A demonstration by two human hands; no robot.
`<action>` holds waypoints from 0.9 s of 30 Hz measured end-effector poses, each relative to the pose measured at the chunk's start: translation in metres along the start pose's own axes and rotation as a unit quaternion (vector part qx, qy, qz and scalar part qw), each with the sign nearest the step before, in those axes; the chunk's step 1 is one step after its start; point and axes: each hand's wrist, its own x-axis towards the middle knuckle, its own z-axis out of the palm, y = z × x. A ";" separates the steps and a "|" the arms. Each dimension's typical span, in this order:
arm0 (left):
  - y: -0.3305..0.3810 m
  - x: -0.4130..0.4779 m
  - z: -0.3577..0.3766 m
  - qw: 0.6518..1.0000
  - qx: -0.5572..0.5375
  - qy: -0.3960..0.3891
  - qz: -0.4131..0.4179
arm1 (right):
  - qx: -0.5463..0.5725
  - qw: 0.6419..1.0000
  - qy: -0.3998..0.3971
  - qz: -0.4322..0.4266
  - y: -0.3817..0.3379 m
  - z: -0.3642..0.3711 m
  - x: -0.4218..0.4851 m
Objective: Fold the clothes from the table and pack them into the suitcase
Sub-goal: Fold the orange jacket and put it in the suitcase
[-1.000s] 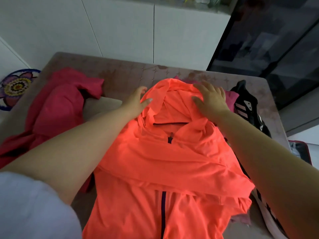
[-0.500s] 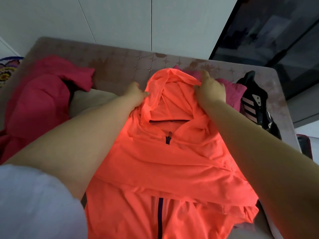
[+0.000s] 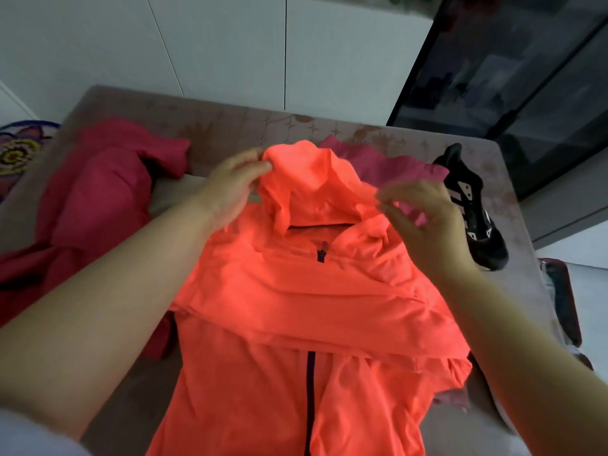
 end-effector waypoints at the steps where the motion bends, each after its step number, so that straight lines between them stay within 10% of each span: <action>1: 0.003 -0.017 -0.004 1.000 0.008 -0.019 -0.004 | 0.014 1.000 -0.013 -0.002 -0.006 -0.009 -0.019; 6: 0.004 -0.104 -0.021 0.973 0.175 -0.150 0.004 | 0.013 0.994 -0.095 0.058 -0.014 -0.034 -0.107; 10: -0.018 -0.139 -0.029 0.877 0.437 -0.196 0.042 | -0.075 0.981 -0.175 0.025 -0.018 -0.032 -0.151; 16: -0.032 -0.144 -0.011 0.853 0.492 -0.073 0.157 | -0.122 0.972 -0.201 0.020 -0.056 0.009 -0.140; 23: -0.042 -0.123 0.034 0.778 0.624 -0.042 0.067 | -0.172 0.959 -0.190 0.118 -0.075 0.057 -0.081; 27: -0.023 -0.111 0.032 0.834 0.496 0.020 0.239 | -0.195 0.966 -0.148 0.086 -0.072 0.047 -0.052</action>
